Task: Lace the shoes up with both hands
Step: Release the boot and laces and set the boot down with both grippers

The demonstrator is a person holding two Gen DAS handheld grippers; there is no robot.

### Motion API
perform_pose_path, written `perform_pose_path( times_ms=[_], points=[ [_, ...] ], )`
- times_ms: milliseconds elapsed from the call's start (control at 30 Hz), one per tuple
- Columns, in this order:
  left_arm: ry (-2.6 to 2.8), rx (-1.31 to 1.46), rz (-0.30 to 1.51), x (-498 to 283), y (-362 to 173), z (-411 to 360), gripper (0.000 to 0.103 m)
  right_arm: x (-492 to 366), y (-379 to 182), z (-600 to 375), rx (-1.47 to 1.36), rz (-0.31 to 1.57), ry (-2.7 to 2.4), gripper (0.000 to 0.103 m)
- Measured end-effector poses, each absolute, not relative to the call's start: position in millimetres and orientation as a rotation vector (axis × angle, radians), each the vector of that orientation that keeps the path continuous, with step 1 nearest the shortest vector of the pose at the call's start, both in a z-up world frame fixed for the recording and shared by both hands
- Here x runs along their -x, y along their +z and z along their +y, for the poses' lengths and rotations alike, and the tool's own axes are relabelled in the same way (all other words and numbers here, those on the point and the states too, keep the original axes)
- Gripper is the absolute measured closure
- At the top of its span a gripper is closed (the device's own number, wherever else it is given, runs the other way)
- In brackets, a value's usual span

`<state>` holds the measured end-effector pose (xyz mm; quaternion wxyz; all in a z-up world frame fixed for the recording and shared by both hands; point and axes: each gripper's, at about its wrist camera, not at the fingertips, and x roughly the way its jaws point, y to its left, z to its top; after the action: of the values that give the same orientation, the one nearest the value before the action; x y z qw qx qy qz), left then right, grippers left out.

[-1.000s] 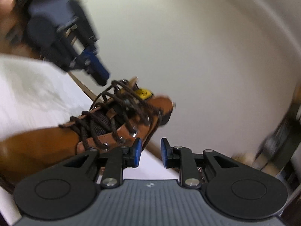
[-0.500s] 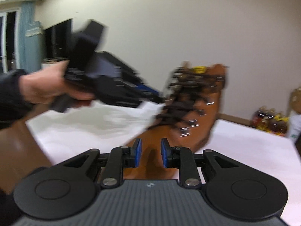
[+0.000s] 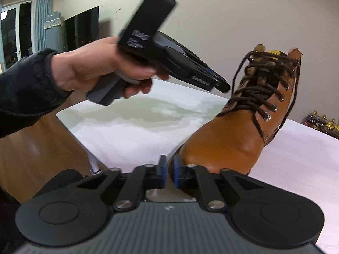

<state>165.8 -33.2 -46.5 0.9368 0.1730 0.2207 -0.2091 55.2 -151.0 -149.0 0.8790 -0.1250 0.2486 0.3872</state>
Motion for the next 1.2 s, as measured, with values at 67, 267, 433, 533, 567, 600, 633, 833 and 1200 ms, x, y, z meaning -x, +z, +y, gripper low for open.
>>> perform_pose_path(
  times_ms=[67, 267, 433, 533, 567, 600, 633, 833, 1200],
  points=[
    [-0.43, -0.328, 0.428, -164, -41, -30, 0.093, -60, -149, -154, 0.261, 0.517, 0.828, 0.103],
    [-0.455, -0.275, 0.375, -161, -26, -26, 0.093, -63, -151, -163, 0.291, 0.494, 0.756, 0.103],
    [-0.459, -0.231, 0.381, -176, -27, -31, 0.093, -67, -152, -179, 0.322, 0.489, 0.746, 0.103],
    [-0.453, -0.215, 0.39, -184, -30, -33, 0.093, -76, -153, -191, 0.27, 0.504, 0.738, 0.103],
    [-0.451, -0.209, 0.392, -186, -31, -34, 0.093, -76, -151, -195, 0.249, 0.5, 0.737, 0.101],
    [-0.449, -0.206, 0.398, -189, -32, -35, 0.092, -76, -148, -198, 0.227, 0.494, 0.737, 0.095],
    [-0.447, -0.205, 0.403, -191, -33, -36, 0.092, -76, -145, -201, 0.205, 0.488, 0.737, 0.091],
    [-0.426, -0.214, 0.42, -203, -38, -43, 0.087, -106, -125, -226, 0.102, 0.426, 0.681, 0.078],
    [-0.411, -0.29, 0.531, -209, -54, -50, 0.101, -199, -111, -238, 0.088, 0.372, 0.616, 0.071]
  ],
)
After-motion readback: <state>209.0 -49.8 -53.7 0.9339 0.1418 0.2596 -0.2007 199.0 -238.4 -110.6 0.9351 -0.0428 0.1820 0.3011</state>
